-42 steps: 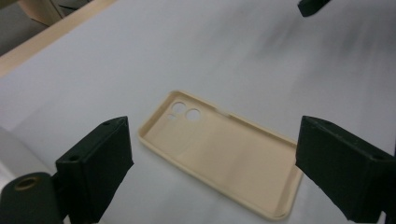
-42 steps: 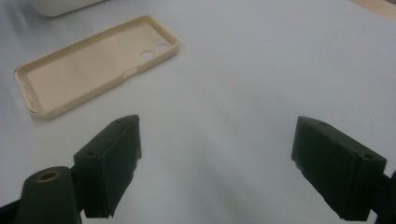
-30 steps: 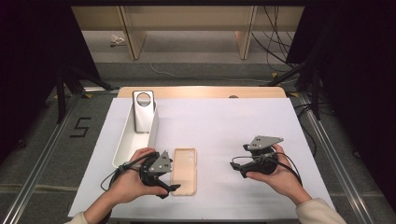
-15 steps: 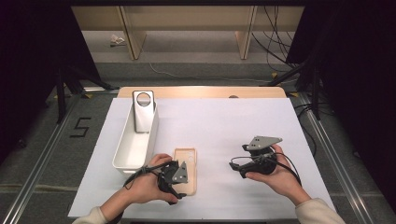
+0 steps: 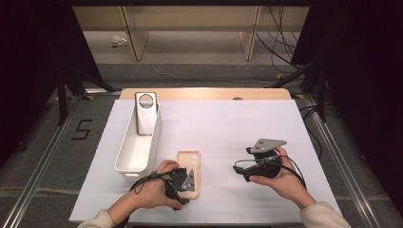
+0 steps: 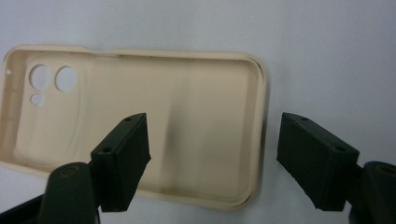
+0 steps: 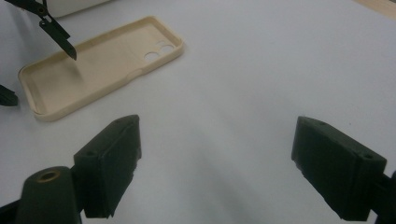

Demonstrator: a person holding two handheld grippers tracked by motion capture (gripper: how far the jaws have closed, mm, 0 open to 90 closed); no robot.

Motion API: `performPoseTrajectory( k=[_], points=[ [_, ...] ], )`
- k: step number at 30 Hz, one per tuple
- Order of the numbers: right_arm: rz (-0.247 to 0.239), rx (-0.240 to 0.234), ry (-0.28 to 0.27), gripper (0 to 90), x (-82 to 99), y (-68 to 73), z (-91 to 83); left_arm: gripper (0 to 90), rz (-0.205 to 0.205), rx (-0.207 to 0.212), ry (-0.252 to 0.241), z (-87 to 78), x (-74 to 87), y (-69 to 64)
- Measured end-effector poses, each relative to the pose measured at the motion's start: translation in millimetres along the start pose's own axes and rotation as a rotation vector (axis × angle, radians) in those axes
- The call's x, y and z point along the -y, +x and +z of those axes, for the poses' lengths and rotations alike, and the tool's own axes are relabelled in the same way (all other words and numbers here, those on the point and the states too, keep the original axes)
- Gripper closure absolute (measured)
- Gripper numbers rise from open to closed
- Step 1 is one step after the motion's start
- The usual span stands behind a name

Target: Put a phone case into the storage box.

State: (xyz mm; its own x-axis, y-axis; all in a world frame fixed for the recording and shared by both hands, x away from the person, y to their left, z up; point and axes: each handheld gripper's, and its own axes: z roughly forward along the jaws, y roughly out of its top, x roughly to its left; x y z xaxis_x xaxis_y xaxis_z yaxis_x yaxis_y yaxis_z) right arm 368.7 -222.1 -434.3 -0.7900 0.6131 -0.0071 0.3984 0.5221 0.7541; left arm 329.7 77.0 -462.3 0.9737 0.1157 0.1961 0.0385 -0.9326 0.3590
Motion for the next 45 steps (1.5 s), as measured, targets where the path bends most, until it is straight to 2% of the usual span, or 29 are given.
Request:
performPoseTrajectory(
  k=[8,17,24,35,38,45],
  points=[
    [-0.005,-0.002,0.000,16.8,0.1,0.0,0.7,25.9,0.014,-0.003,0.022,2.4,-1.1,0.8],
    [-0.006,-0.005,0.001,16.8,0.1,0.3,0.9,28.7,0.019,0.012,0.025,2.6,-1.4,1.6],
    [-0.006,-0.007,0.004,16.8,0.1,0.6,1.4,36.7,0.026,0.037,0.026,1.8,-2.1,0.3],
    [-0.005,-0.014,0.011,16.8,0.5,1.0,2.1,54.4,0.073,0.079,0.048,0.8,-6.9,-3.5],
    [-0.008,-0.016,0.010,16.8,0.5,0.9,2.3,57.0,0.071,0.092,0.055,0.8,-7.7,-4.3],
    [-0.009,-0.019,0.012,16.8,0.5,1.4,2.7,63.0,0.101,0.104,0.074,1.0,-11.1,-4.7]
  ],
)
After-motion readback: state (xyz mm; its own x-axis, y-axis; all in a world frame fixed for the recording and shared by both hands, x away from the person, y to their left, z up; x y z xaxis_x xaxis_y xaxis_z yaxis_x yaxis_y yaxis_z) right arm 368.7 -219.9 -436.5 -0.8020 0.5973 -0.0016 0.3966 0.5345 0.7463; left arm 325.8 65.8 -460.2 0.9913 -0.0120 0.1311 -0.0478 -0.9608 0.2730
